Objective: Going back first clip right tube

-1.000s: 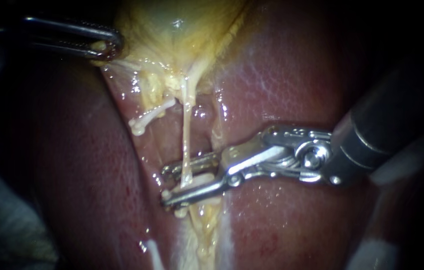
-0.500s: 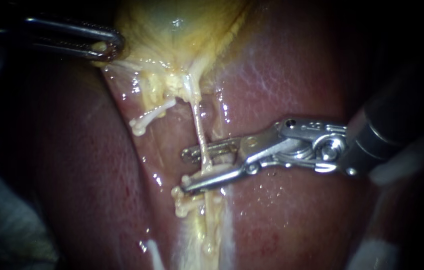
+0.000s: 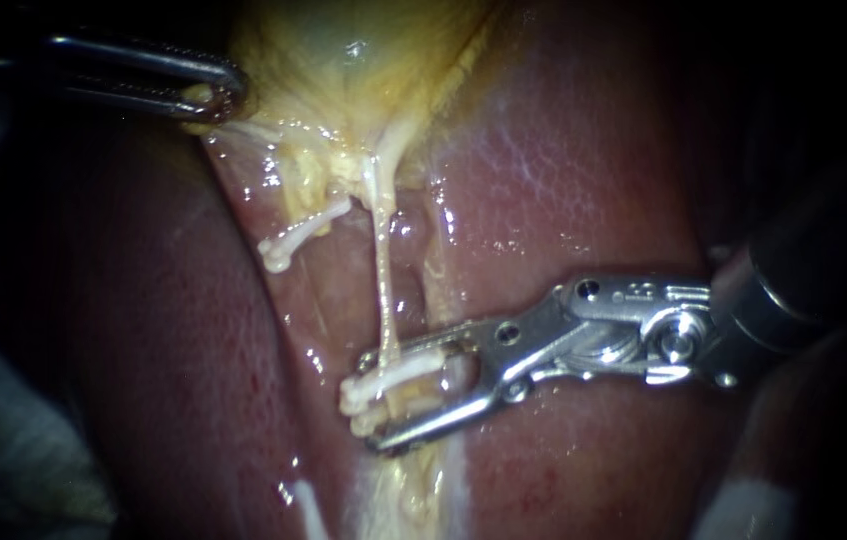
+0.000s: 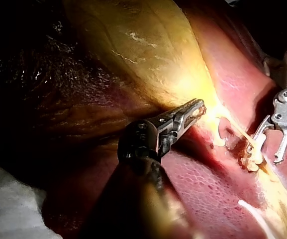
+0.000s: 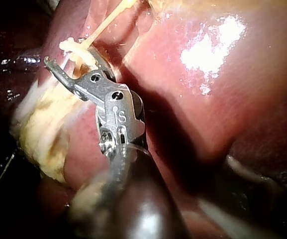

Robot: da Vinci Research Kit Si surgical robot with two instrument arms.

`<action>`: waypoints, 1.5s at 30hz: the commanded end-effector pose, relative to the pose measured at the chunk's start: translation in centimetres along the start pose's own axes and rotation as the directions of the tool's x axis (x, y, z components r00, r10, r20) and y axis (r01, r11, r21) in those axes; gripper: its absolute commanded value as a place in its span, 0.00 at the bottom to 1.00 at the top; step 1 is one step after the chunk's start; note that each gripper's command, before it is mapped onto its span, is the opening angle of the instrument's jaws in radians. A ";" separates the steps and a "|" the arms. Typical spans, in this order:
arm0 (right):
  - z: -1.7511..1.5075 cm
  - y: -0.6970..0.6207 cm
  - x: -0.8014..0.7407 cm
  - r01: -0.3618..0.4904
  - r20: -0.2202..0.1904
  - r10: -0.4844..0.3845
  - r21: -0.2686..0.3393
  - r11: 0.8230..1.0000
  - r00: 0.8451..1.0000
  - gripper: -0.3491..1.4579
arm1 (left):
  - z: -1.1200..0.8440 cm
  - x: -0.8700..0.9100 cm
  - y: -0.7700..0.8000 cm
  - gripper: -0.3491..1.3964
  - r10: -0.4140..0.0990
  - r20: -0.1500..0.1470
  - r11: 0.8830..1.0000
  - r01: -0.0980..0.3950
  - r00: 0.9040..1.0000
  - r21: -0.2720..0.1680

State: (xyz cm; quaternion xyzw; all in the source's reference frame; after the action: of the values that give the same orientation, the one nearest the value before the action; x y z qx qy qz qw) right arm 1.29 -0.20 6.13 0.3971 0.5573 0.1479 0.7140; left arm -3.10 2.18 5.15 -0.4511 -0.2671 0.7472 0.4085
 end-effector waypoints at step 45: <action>-1.24 -0.31 0.22 0.300 0.152 -0.266 -0.289 0.909 0.952 0.47 | 0.01 -0.02 -0.08 0.00 0.002 0.000 1.000 -0.002 1.000 -0.002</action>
State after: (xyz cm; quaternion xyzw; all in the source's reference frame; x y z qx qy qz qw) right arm 0.16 0.24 5.67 0.2030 0.5392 0.1061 0.8105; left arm -3.07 2.20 5.23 -0.4515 -0.2677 0.7475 0.4070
